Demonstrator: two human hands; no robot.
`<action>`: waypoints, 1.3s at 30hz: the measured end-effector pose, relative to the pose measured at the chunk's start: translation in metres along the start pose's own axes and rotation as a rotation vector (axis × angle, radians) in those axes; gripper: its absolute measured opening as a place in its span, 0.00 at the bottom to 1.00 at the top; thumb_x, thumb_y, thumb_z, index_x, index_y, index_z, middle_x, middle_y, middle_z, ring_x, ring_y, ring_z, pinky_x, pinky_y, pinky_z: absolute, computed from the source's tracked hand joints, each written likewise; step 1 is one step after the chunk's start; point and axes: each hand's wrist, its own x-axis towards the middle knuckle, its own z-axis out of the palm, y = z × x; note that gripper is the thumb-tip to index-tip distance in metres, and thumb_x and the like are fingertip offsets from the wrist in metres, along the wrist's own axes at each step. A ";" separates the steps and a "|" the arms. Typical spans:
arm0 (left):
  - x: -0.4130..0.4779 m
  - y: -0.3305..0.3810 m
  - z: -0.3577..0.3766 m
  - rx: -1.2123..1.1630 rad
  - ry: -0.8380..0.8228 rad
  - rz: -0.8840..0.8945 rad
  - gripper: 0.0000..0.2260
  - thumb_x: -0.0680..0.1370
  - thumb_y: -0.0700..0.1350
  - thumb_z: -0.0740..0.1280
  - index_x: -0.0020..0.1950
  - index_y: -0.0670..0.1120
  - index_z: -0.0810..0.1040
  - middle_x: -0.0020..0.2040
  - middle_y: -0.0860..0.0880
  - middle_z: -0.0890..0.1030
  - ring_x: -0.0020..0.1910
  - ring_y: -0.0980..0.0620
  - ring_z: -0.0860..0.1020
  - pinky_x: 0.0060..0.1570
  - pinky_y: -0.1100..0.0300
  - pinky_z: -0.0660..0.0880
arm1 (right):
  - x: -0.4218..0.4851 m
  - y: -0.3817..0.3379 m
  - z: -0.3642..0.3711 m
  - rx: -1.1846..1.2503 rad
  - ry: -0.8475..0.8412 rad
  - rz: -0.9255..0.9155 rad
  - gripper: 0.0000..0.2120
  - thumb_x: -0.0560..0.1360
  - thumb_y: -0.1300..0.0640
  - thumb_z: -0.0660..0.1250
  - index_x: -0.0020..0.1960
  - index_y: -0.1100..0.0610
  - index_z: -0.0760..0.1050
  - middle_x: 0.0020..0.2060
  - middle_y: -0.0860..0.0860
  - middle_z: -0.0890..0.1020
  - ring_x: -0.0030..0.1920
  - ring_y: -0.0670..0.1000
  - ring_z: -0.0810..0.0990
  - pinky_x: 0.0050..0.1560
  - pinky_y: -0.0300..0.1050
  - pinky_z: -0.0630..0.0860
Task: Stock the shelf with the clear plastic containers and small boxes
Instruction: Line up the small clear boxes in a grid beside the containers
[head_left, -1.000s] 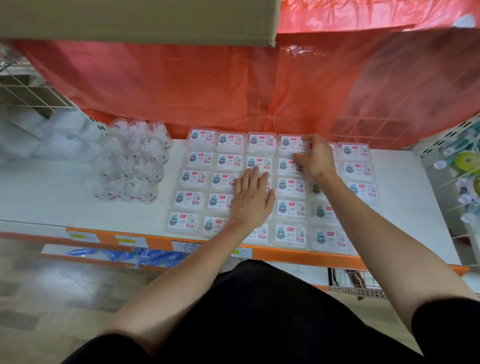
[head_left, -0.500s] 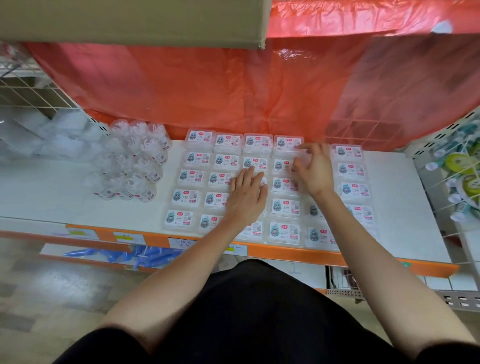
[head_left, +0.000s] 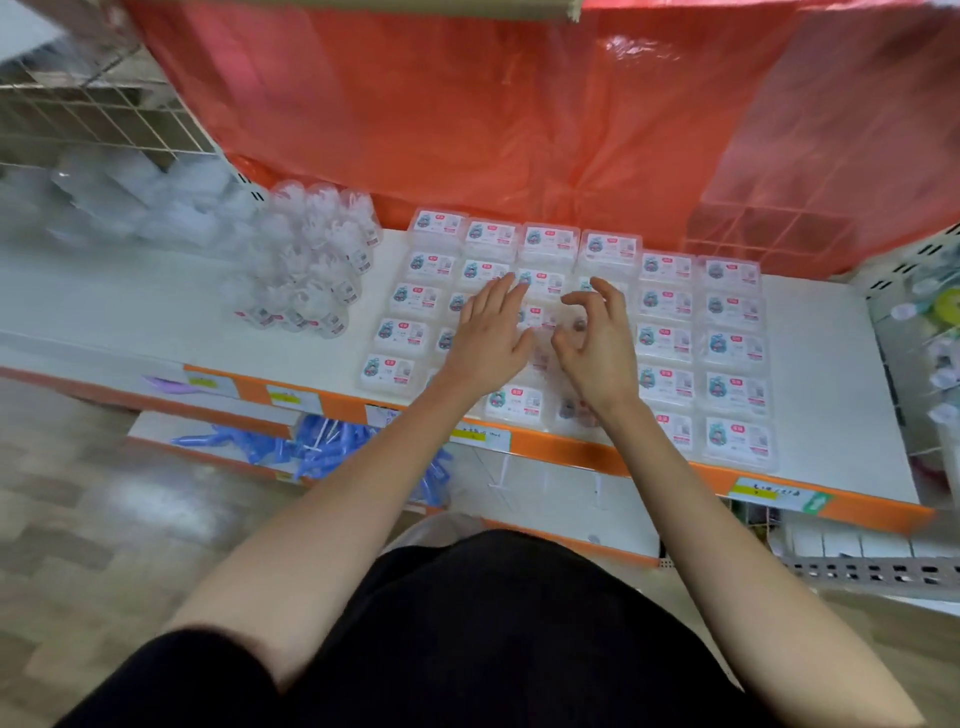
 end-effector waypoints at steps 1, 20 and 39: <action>-0.005 -0.004 -0.006 0.004 0.022 -0.005 0.26 0.81 0.48 0.60 0.78 0.43 0.58 0.79 0.45 0.56 0.78 0.47 0.52 0.75 0.51 0.47 | -0.001 -0.007 0.004 0.003 -0.012 -0.011 0.16 0.74 0.61 0.67 0.62 0.58 0.74 0.72 0.57 0.66 0.67 0.52 0.70 0.64 0.49 0.72; -0.171 -0.255 -0.173 0.113 0.320 -0.252 0.26 0.76 0.43 0.66 0.73 0.40 0.67 0.76 0.41 0.62 0.76 0.41 0.59 0.72 0.49 0.54 | -0.032 -0.246 0.228 0.011 -0.204 -0.229 0.19 0.73 0.58 0.67 0.63 0.59 0.74 0.68 0.59 0.71 0.70 0.56 0.68 0.68 0.51 0.67; -0.246 -0.486 -0.239 0.217 0.257 -0.475 0.26 0.78 0.46 0.65 0.74 0.40 0.65 0.76 0.40 0.62 0.77 0.39 0.57 0.73 0.46 0.55 | 0.000 -0.383 0.430 -0.161 -0.383 -0.209 0.26 0.75 0.58 0.65 0.72 0.58 0.68 0.74 0.58 0.64 0.72 0.58 0.65 0.70 0.52 0.63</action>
